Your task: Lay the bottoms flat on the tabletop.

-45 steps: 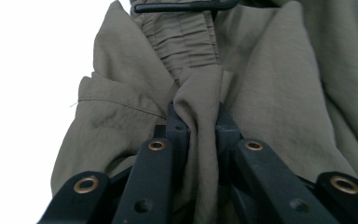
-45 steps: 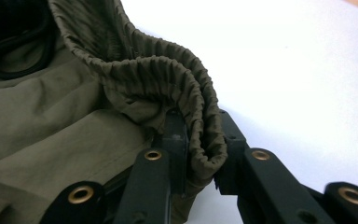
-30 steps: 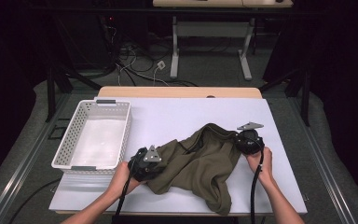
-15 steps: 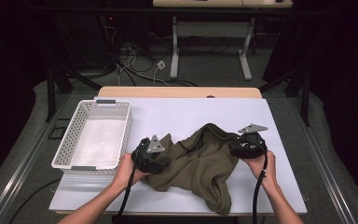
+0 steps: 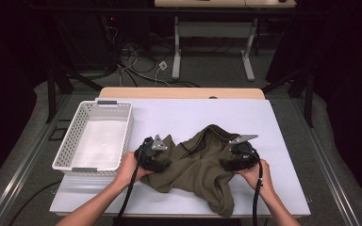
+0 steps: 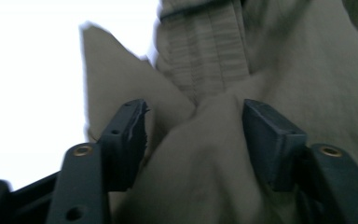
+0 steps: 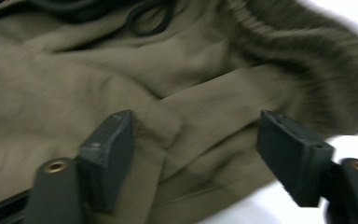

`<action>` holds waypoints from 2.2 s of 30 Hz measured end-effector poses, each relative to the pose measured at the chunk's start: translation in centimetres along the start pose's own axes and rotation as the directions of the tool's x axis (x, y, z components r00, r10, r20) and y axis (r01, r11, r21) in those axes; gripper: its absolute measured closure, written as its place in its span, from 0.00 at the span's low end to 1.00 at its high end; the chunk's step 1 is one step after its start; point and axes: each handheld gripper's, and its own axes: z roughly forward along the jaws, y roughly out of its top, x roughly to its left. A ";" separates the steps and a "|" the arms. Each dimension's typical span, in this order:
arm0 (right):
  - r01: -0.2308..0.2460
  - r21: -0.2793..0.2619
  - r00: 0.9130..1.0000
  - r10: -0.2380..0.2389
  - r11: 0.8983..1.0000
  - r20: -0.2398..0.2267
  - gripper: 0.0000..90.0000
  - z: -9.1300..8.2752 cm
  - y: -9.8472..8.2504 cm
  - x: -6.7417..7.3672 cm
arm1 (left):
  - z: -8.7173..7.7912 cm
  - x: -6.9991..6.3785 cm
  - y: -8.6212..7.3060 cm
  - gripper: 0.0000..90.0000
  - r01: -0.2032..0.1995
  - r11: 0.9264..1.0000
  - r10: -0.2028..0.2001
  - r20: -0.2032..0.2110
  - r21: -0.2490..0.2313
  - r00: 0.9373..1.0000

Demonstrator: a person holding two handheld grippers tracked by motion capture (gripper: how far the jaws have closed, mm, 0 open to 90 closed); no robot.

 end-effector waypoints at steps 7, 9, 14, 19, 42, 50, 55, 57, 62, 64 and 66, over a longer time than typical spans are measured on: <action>0.024 0.087 0.998 -0.019 0.996 -0.060 0.43 1.6 -0.5 0.6 | 0.4 -0.3 -1.1 0.43 0.024 0.999 -0.025 0.049 0.023 0.998; 0.032 0.096 0.996 -0.023 0.995 -0.089 0.57 1.9 -0.6 0.8 | 0.5 -0.3 -1.3 0.51 0.028 0.999 -0.029 0.063 0.020 0.998; 0.053 0.082 0.995 -0.046 0.995 -0.083 0.90 1.7 -0.6 1.2 | 0.6 -0.3 -1.9 0.74 0.035 0.999 -0.036 0.120 0.011 0.992; 0.083 0.067 0.996 -0.080 0.994 -0.039 0.97 1.1 -0.6 1.2 | 0.1 -0.6 -2.1 0.89 0.042 0.999 -0.041 0.113 -0.008 0.993; 0.015 -0.020 0.999 -0.014 1.000 0.036 0.41 -0.9 -0.7 -1.3 | -2.2 -1.5 -0.7 0.45 0.021 0.998 -0.021 -0.007 -0.068 1.000; 0.041 0.030 0.999 -0.041 0.999 -0.022 0.30 1.0 -0.2 -0.2 | -0.1 -0.2 -0.8 0.31 0.066 0.998 -0.067 0.020 0.012 0.998; 0.050 0.046 0.999 -0.049 0.998 -0.023 0.60 1.9 -0.7 -0.4 | 0.6 -0.2 -1.8 0.59 0.066 0.998 -0.064 0.097 -0.016 0.993; 0.052 0.046 0.999 -0.052 0.998 -0.012 0.71 1.9 -0.9 -0.4 | 0.6 -0.6 -1.9 0.77 0.052 0.998 -0.049 0.122 -0.019 0.991; 0.062 0.035 0.998 -0.063 0.997 0.020 0.94 1.6 -1.0 -0.3 | 0.1 -1.1 -2.1 0.91 0.046 0.998 -0.041 0.112 -0.042 0.993; 0.076 0.025 0.996 -0.077 0.997 0.036 0.95 1.3 -1.0 -0.1 | -0.6 -1.3 -2.2 0.92 0.055 0.996 -0.048 0.105 -0.065 0.993; 0.084 0.019 0.995 -0.085 0.996 0.050 0.95 0.8 -0.9 0.0 | -1.2 -1.5 -2.2 0.93 0.048 0.996 -0.041 0.096 -0.078 0.995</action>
